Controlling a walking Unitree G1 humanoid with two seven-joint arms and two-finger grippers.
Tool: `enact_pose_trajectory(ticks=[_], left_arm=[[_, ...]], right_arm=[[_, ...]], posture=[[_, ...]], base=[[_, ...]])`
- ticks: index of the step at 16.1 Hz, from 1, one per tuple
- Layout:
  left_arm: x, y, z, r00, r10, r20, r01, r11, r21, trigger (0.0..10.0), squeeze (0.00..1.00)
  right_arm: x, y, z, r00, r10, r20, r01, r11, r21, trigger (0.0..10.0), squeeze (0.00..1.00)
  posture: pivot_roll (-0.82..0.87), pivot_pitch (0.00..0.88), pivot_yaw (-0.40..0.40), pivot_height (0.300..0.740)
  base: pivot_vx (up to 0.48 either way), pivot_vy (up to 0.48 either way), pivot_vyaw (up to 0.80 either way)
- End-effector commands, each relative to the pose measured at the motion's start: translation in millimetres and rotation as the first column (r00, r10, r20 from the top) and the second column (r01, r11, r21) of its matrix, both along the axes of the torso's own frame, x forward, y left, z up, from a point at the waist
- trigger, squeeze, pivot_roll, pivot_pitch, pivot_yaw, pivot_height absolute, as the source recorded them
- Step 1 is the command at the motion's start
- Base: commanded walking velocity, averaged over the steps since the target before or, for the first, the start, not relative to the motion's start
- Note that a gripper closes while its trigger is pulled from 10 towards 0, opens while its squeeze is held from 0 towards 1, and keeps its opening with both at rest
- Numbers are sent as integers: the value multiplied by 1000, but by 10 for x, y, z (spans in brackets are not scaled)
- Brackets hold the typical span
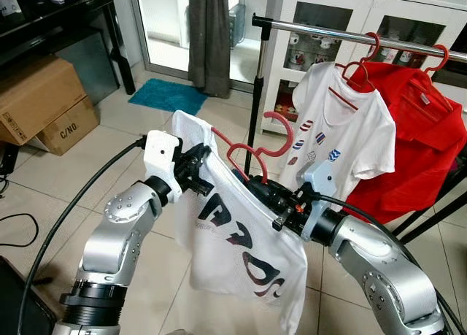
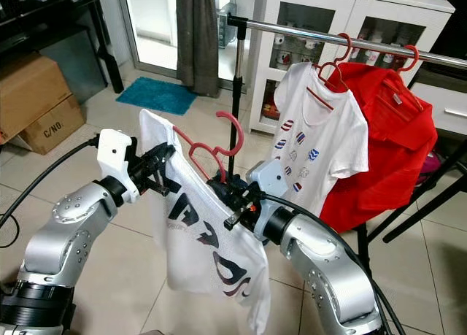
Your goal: Hang hanger
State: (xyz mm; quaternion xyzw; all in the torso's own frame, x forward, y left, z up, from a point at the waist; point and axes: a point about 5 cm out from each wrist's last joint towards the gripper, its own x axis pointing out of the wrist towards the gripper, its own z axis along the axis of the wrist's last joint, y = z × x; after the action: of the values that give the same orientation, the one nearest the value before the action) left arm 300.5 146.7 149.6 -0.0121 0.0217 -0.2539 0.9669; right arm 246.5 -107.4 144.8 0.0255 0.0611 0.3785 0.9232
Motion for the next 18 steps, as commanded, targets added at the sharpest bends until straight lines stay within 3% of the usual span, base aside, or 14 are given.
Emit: enact_pose_trajectory(ticks=[1, 3, 4, 6, 8, 10, 12, 14, 15, 17, 18], left_arm=[[-5, 82, 46, 999, 40, 26, -40, 999, -18, 0, 0], [-23, 199, 136, 993, 96, 69, -94, 995, -31, 0, 0], [-22, 266, 205, 987, 129, 95, -125, 991, -44, 0, 0], [16, 413, 308, 970, 200, 139, -195, 979, -52, 0, 0], [84, 617, 423, 936, 299, 185, -295, 954, -52, 0, 0], [153, 885, 513, 875, 437, 209, -435, 898, -58, 0, 0], [224, 1213, 650, 794, 567, 219, -565, 821, -79, 0, 0], [255, 1310, 667, 774, 594, 220, -596, 800, -64, 0, 0], [287, 1325, 622, 784, 588, 199, -592, 805, -45, 0, 0], [319, 1156, 473, 856, 499, 136, -501, 865, -18, 0, 0], [298, 881, 415, 928, 353, 121, -351, 936, -35, 0, 0]], right_arm=[[84, -131, -11, 995, -101, 0, 101, 994, -45, 0, 0], [170, -336, -164, 968, -245, -51, 236, 961, -146, 0, 0], [144, -387, -225, 974, -223, -48, 208, 954, -217, 0, 0], [54, -375, -253, 992, -118, -55, 102, 967, -235, 0, 0], [-68, -334, -221, 998, 28, -50, -37, 979, -201, 0, 0], [-195, -327, -187, 986, 153, -64, -162, 974, -159, 0, 0], [-332, -353, -137, 961, 263, -90, -271, 959, -85, 0, 0], [-365, -346, -88, 952, 296, -81, -298, 954, -20, 0, 0], [-335, -333, -39, 960, 274, -56, -272, 961, 42, 0, 0], [-224, -315, 24, 984, 176, -19, -172, 977, 123, 0, 0], [-145, -301, 37, 995, 96, -18, -92, 985, 147, 0, 0]], posture=[[-101, 0, -21, 740], [-98, 0, -22, 740], [-98, 0, -22, 740], [-94, 0, -21, 740], [-95, 0, -20, 740], [-98, 0, -18, 740], [-99, 0, -16, 740], [-99, 0, -13, 740], [-99, 0, -13, 740], [-100, 0, -9, 740], [-99, 0, -10, 740]], base=[[0, 0, 0], [0, 0, 0], [0, 0, 0], [0, 0, 0], [0, 0, 0], [0, 0, 0], [0, 0, 0], [0, 0, 0], [0, 0, 0], [0, 0, 0], [0, 0, 0]])
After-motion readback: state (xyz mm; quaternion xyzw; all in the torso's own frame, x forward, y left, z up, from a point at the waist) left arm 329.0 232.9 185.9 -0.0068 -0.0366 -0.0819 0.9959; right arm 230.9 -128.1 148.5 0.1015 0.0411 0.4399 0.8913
